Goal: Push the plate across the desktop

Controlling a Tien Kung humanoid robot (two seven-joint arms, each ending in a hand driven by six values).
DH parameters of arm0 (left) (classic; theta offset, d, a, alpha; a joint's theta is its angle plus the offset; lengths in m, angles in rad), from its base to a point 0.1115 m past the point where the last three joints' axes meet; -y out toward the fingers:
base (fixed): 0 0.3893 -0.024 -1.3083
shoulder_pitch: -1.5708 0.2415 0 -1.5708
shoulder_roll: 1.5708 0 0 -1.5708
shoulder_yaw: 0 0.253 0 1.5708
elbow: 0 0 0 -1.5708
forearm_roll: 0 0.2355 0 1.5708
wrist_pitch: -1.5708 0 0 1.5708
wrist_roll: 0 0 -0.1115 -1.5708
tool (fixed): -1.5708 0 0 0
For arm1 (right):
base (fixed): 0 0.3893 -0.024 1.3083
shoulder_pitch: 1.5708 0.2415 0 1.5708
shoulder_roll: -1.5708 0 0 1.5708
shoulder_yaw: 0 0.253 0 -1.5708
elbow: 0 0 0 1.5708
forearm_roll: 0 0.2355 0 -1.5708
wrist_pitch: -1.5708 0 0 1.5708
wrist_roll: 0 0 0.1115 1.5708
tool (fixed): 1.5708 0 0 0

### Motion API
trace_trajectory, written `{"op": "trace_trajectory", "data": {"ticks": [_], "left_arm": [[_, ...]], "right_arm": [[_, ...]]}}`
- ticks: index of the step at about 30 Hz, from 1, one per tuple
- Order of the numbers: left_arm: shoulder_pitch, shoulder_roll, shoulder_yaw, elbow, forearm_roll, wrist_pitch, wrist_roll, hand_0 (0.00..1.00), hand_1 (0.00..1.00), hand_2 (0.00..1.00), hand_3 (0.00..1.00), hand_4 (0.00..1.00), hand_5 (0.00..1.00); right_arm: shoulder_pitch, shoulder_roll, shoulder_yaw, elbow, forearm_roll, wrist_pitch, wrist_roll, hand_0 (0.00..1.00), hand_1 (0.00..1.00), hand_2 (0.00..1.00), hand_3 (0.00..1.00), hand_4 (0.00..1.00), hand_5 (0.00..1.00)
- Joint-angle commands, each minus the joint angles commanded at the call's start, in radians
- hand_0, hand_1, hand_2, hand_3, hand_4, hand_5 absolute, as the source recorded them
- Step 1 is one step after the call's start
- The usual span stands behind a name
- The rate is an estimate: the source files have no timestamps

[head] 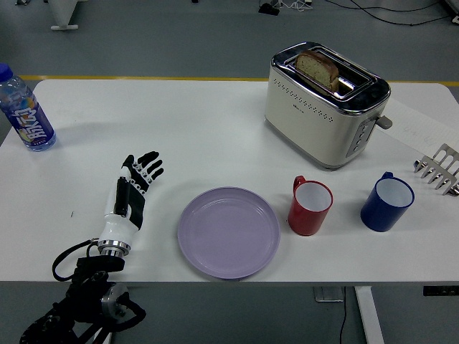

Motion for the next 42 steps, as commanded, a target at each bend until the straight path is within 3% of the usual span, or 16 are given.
{"op": "trace_trajectory", "data": {"ticks": [4, 11, 22, 31, 39, 42], "left_arm": [[0.008, 0.000, -0.111, -0.010, 0.024, -0.004, 0.048, 0.736, 0.759, 0.762, 0.638, 0.507, 0.998], [0.016, 0.082, -0.244, -0.036, 0.074, -0.042, 0.145, 0.709, 0.738, 0.743, 0.631, 0.510, 0.998], [0.050, 0.133, -0.443, -0.078, 0.123, -0.109, 0.230, 0.685, 0.715, 0.705, 0.611, 0.512, 0.998], [0.090, 0.134, -0.566, -0.121, 0.144, -0.157, 0.274, 0.674, 0.712, 0.703, 0.614, 0.520, 0.998], [0.122, 0.123, -0.647, -0.207, 0.124, -0.284, 0.435, 0.677, 0.711, 0.702, 0.623, 0.523, 0.998], [0.123, 0.125, -0.655, -0.216, 0.130, -0.309, 0.464, 0.677, 0.711, 0.702, 0.623, 0.523, 0.998]], "right_arm": [[0.000, -0.001, -0.005, -0.001, 0.007, -0.001, 0.002, 0.567, 0.553, 0.684, 0.601, 0.317, 0.301], [0.003, -0.002, -0.012, -0.001, 0.021, -0.004, 0.003, 0.567, 0.553, 0.684, 0.601, 0.317, 0.301], [0.004, -0.001, -0.012, -0.002, 0.026, -0.006, 0.003, 0.567, 0.553, 0.684, 0.601, 0.317, 0.300], [0.005, 0.001, -0.006, -0.002, 0.022, -0.008, 0.003, 0.567, 0.553, 0.684, 0.601, 0.318, 0.300], [0.004, 0.002, -0.004, -0.001, 0.022, -0.009, 0.002, 0.567, 0.553, 0.684, 0.601, 0.318, 0.300], [0.004, 0.002, -0.003, -0.002, 0.021, -0.009, 0.002, 0.567, 0.553, 0.684, 0.601, 0.318, 0.300]]}}
